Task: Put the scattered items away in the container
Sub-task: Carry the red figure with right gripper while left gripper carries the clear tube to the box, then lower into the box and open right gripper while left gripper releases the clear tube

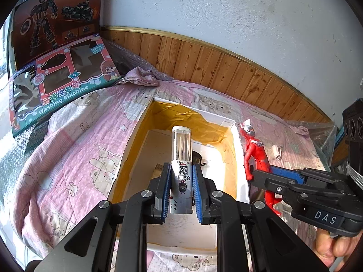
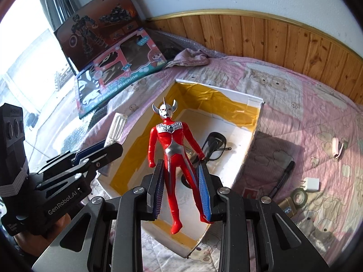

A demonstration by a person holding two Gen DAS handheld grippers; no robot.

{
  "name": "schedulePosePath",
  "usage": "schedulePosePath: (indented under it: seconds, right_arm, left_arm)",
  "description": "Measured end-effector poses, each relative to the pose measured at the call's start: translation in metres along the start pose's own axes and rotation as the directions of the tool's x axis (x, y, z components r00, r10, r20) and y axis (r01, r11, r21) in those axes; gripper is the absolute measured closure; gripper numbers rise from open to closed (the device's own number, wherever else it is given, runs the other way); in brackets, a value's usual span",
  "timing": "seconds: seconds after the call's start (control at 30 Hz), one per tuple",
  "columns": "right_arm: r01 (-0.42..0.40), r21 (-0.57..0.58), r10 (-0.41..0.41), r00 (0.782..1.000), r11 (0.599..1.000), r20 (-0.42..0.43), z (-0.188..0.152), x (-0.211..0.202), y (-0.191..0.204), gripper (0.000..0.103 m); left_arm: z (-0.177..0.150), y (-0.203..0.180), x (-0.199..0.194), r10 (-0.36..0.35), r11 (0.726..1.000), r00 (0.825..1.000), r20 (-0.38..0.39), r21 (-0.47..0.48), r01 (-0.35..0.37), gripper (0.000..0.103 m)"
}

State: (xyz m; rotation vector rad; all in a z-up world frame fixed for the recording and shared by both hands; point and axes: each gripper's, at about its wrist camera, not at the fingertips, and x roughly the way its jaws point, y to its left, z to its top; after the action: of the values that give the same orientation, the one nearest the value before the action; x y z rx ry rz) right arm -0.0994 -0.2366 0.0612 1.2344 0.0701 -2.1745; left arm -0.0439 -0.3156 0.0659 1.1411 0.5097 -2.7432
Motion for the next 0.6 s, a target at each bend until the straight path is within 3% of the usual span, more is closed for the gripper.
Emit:
schedulePosePath:
  seconds: [0.6]
  right_arm:
    - [-0.024, -0.059, 0.015, 0.991, 0.998, -0.135, 0.056, 0.081, 0.008, 0.073]
  left_arm:
    - [-0.029, -0.016, 0.037, -0.081, 0.997, 0.988, -0.133, -0.002, 0.081, 0.084]
